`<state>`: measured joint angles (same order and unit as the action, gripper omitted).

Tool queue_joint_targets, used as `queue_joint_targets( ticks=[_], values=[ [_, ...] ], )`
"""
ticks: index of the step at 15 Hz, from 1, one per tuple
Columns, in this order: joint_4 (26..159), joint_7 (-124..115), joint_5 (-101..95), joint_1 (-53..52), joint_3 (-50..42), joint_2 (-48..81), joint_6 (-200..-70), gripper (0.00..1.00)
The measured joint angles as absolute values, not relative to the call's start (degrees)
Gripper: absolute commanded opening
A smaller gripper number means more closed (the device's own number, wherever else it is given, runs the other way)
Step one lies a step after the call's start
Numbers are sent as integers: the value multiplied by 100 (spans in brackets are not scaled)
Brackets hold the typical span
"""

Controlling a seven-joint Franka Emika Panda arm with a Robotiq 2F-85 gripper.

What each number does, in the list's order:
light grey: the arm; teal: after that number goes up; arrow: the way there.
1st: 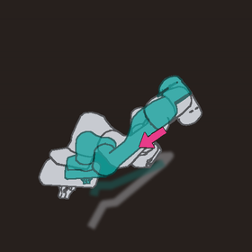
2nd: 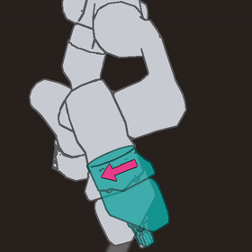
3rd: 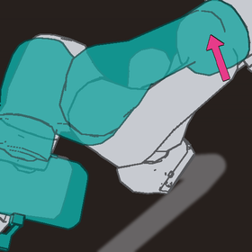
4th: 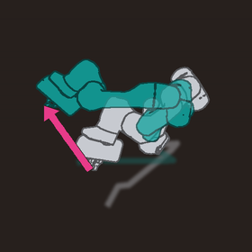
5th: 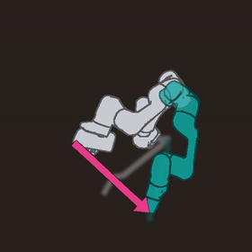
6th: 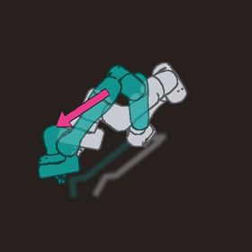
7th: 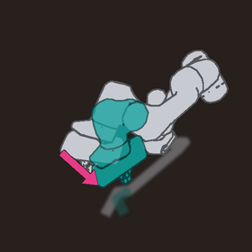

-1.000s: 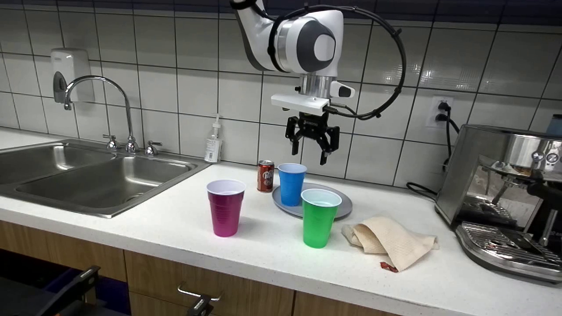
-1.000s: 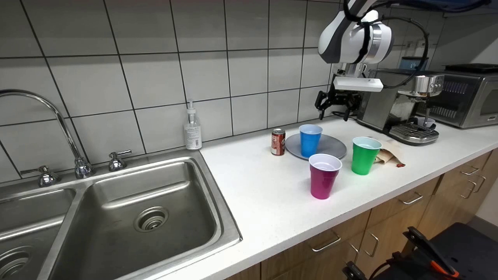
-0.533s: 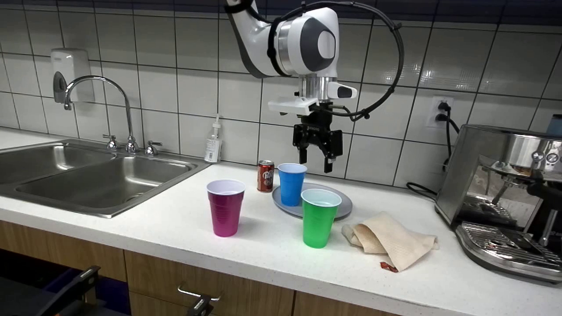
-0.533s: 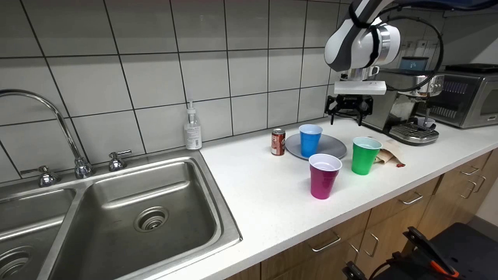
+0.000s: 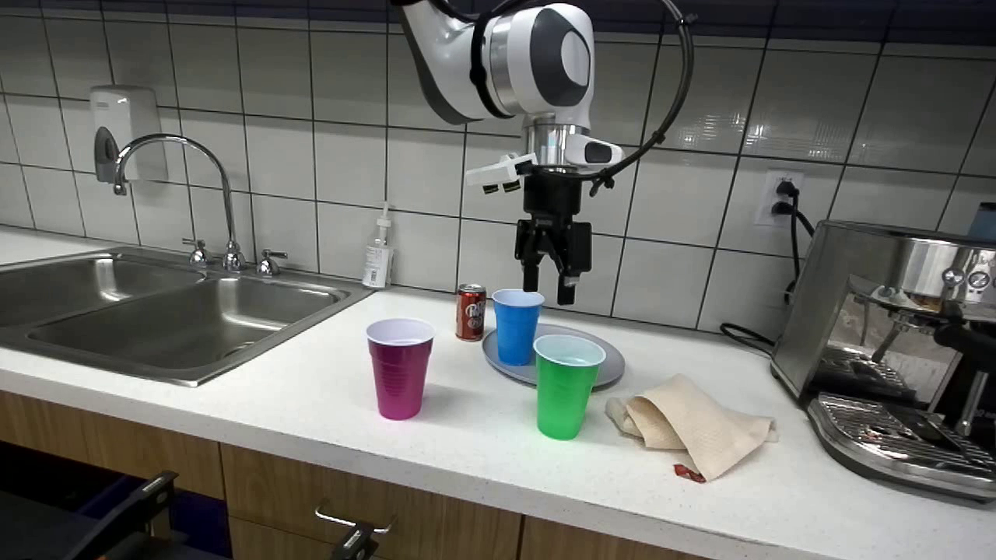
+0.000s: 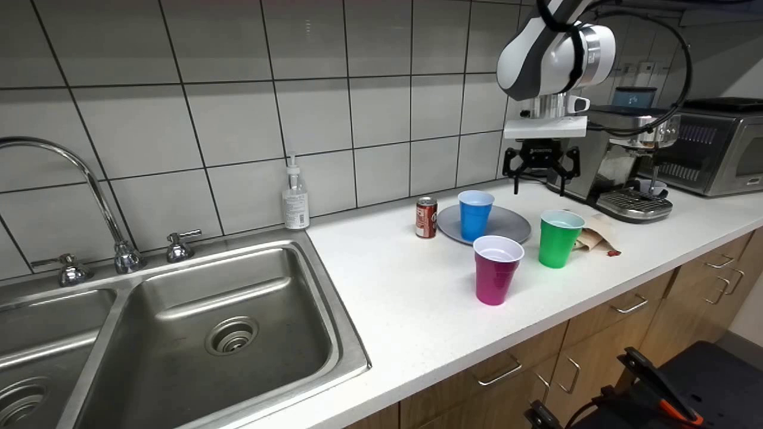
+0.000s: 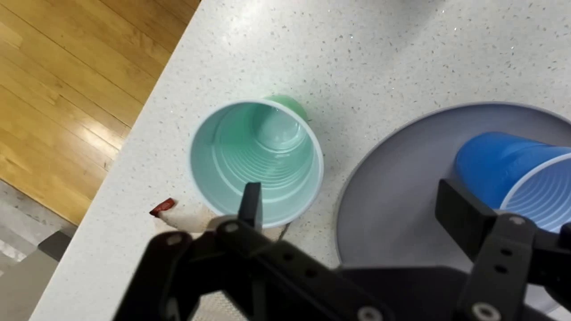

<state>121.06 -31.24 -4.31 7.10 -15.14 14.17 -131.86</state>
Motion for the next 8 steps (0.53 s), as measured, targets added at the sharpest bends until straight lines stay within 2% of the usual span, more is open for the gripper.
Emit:
queue_joint_targets(
  ticks=[8],
  values=[
    [12218,-3406,-440,712,-1573,1431,-13578,100]
  ],
)
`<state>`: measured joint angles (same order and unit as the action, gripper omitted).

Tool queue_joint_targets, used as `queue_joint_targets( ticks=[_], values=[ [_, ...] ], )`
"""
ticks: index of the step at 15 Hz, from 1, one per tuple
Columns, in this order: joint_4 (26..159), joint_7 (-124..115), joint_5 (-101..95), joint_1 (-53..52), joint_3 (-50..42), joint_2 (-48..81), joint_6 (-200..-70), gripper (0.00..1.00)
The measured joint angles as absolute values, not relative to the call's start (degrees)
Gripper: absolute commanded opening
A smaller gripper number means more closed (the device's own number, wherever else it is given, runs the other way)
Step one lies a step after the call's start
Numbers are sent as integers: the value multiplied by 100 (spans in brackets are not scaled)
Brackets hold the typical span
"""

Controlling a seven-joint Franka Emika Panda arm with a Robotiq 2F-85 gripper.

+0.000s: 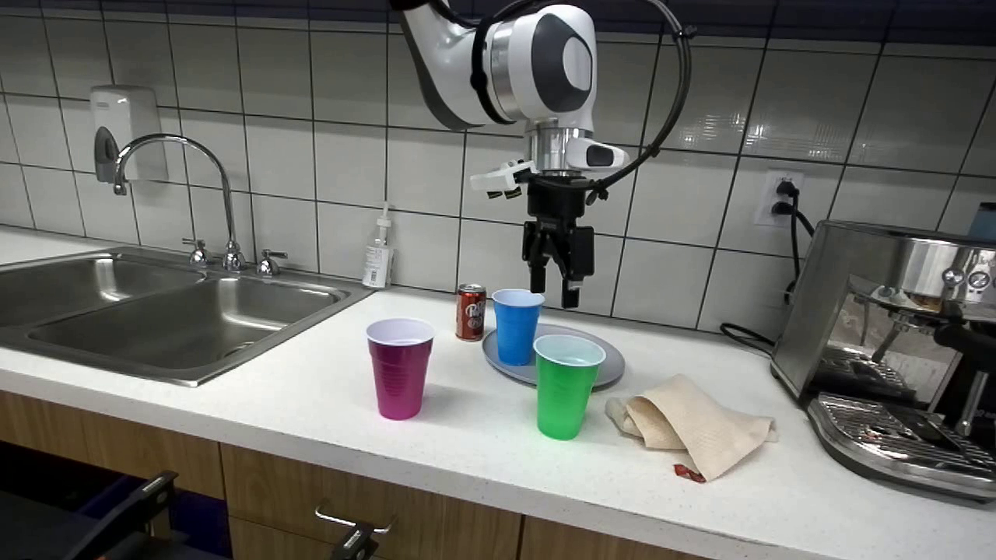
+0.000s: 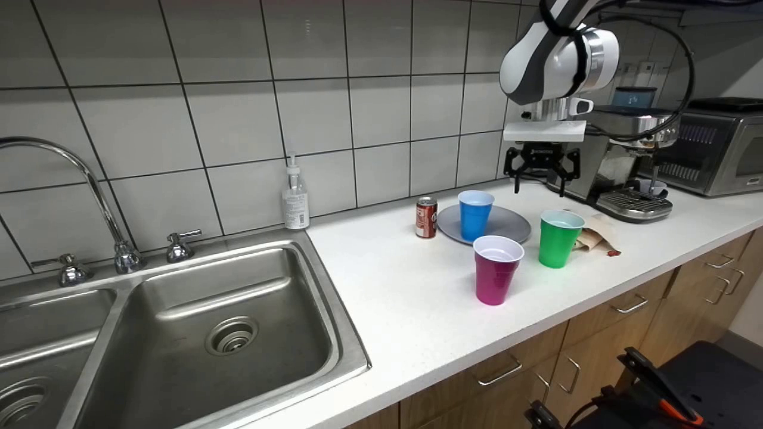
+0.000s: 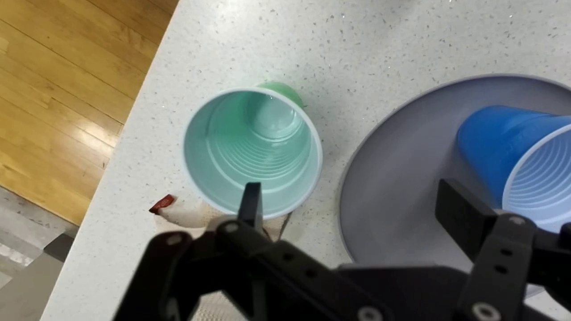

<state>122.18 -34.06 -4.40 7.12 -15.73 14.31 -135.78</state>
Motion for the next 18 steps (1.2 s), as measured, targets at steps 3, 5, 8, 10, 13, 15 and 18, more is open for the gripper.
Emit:
queue_joint_targets(
  ticks=[3,5,8,10,13,15,18],
  values=[
    [12231,-3466,-447,713,-1620,1532,-13770,100],
    [12230,-3520,-448,713,-1648,1630,-13901,100],
    [12230,-3612,-448,713,-1661,1781,-14060,100],
    [12229,-3667,-448,707,-1662,1872,-14144,100],
    [12229,-3771,-449,660,-1663,1993,-14201,100],
    [12229,-3845,-453,601,-1668,2055,-14207,100],
    [12230,-3985,-497,506,-1695,2147,-14207,99]
  ],
)
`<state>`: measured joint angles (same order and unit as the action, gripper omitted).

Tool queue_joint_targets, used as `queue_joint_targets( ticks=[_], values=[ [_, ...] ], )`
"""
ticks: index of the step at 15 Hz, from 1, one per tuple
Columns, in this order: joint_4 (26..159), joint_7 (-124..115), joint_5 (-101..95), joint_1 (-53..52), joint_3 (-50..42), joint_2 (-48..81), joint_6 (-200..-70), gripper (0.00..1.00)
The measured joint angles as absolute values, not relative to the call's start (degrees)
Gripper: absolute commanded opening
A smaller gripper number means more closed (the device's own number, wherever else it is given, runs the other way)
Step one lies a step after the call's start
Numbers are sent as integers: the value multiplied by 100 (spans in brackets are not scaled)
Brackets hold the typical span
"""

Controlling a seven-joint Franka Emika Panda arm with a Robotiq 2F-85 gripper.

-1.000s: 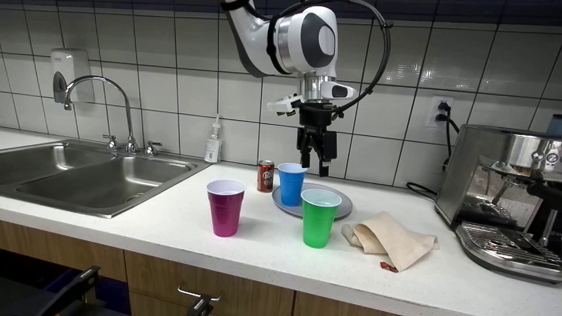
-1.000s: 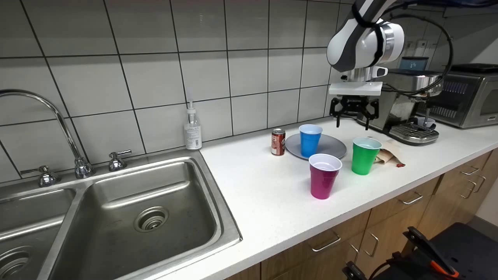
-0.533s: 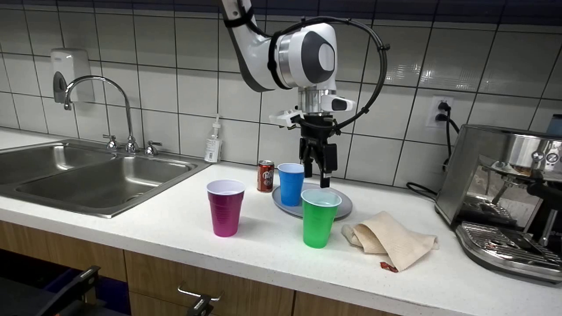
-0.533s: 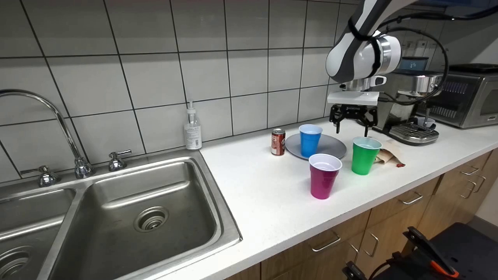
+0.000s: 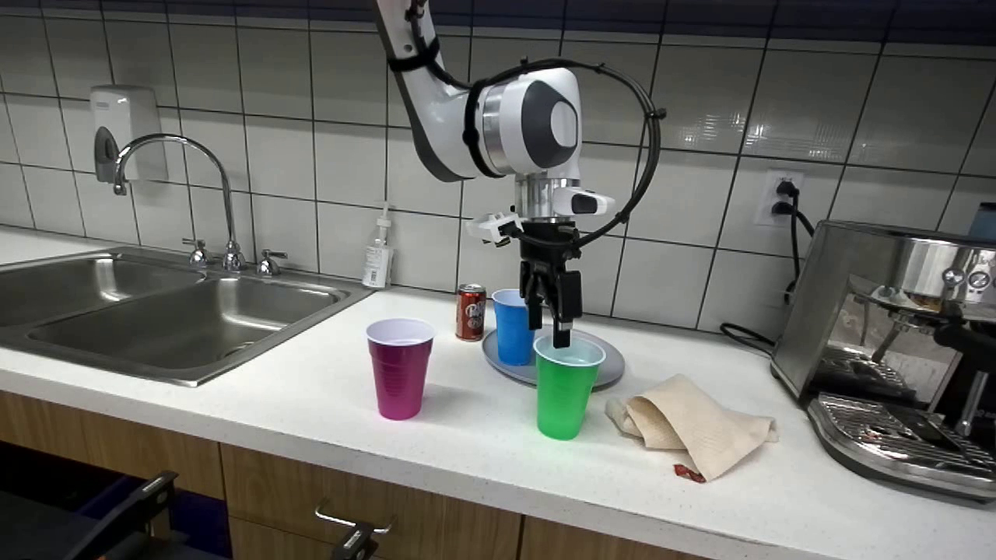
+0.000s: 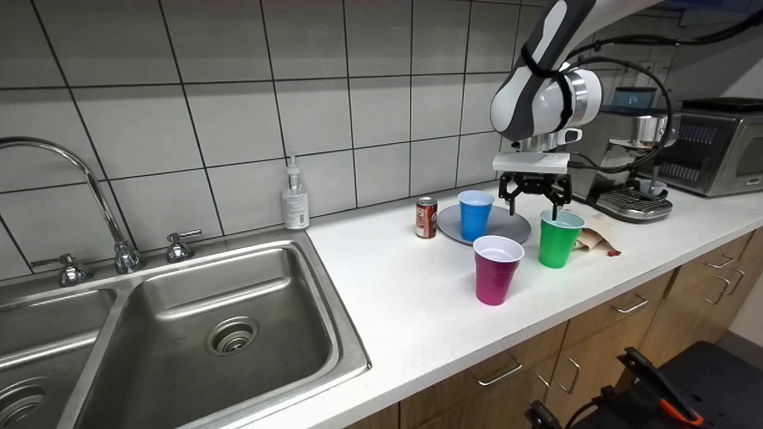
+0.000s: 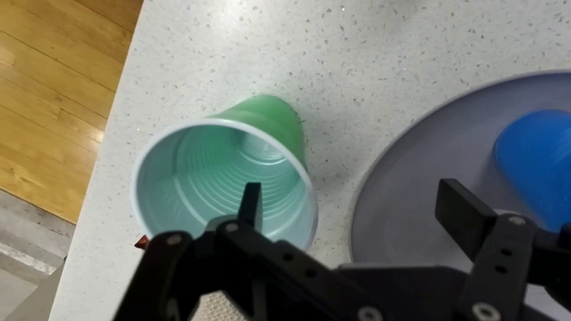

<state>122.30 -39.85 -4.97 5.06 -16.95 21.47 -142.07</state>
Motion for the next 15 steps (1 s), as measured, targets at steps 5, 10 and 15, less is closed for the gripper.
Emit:
queue_joint_targets(
  ticks=[5,10,15],
  values=[
    [12230,-4065,-570,439,-1741,2214,-14208,51],
    [12230,-4084,-620,429,-1774,2226,-14209,13],
    [12228,-4141,-688,392,-1805,2220,-14234,0]
  ],
)
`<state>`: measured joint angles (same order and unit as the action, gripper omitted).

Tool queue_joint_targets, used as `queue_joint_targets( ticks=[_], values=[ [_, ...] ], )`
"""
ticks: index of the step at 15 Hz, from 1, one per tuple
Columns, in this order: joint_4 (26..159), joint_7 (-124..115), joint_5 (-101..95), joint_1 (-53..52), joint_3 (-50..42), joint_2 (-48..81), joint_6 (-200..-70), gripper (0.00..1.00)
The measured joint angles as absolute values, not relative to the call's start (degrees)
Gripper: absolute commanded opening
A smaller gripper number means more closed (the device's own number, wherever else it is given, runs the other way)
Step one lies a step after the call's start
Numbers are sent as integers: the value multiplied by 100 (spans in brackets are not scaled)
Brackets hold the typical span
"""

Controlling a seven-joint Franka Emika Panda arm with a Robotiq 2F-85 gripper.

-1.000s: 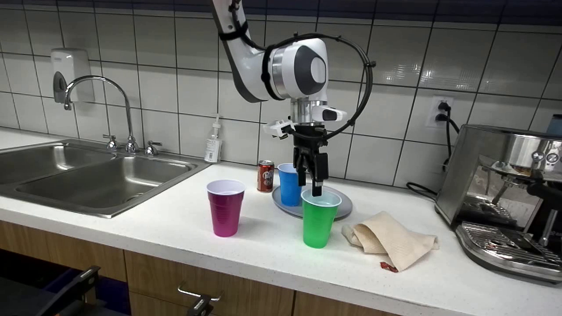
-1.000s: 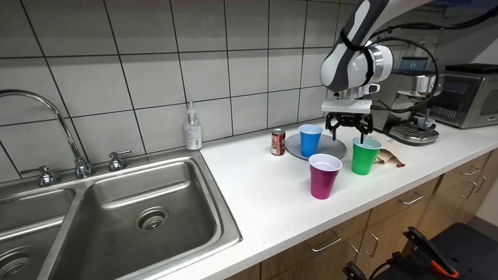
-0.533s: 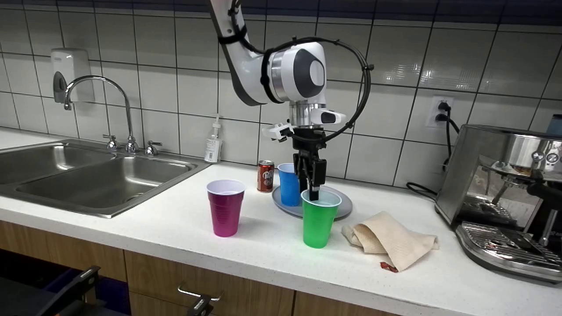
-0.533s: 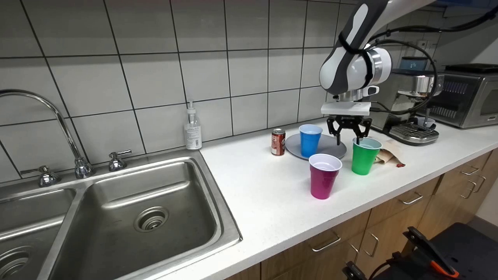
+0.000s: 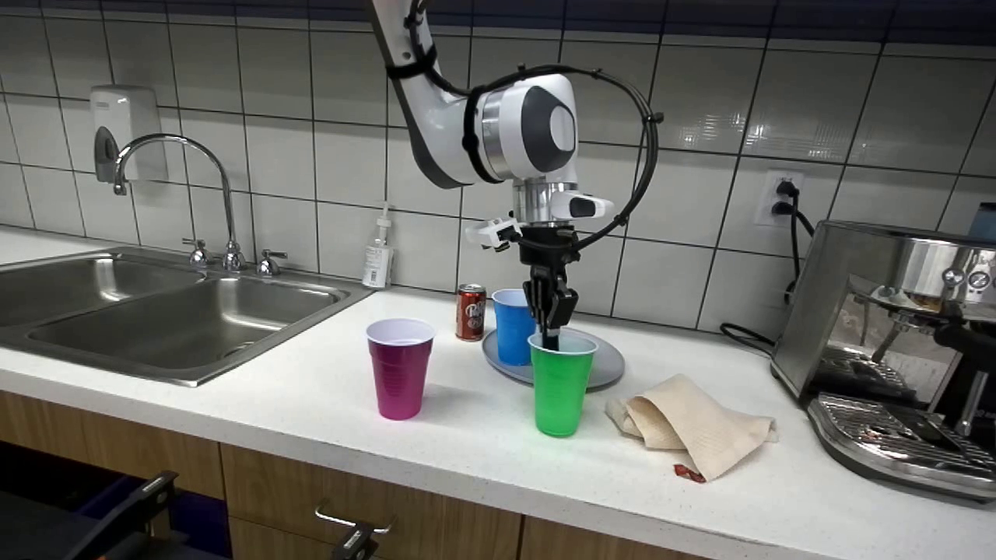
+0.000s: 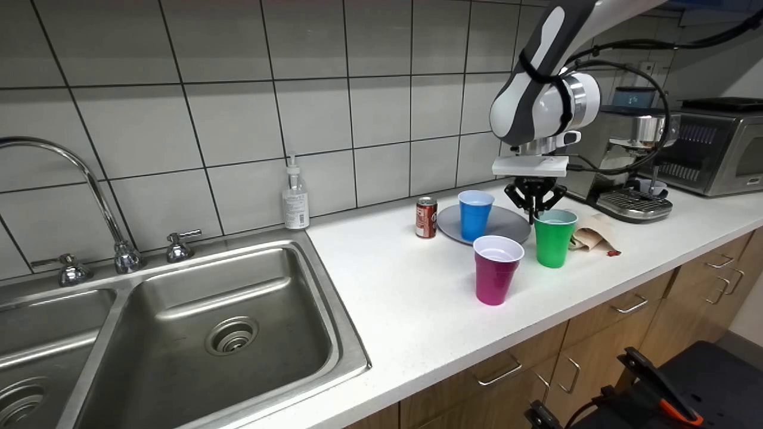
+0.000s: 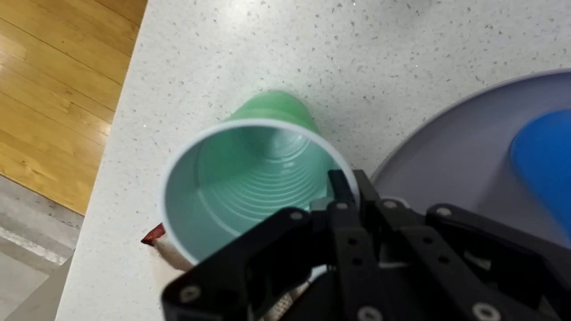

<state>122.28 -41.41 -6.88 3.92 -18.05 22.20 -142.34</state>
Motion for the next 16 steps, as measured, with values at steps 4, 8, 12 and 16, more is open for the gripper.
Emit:
queue_joint_targets(
  ticks=[4,8,12,16],
  values=[
    [12230,-4258,-917,330,-1895,2178,-14235,1],
    [12260,-4440,-1180,276,-1993,2120,-14234,1],
    [12296,-4654,-1456,246,-2043,1909,-14225,1],
    [12240,-4874,-1526,186,-2033,1767,-14217,1]
  ],
)
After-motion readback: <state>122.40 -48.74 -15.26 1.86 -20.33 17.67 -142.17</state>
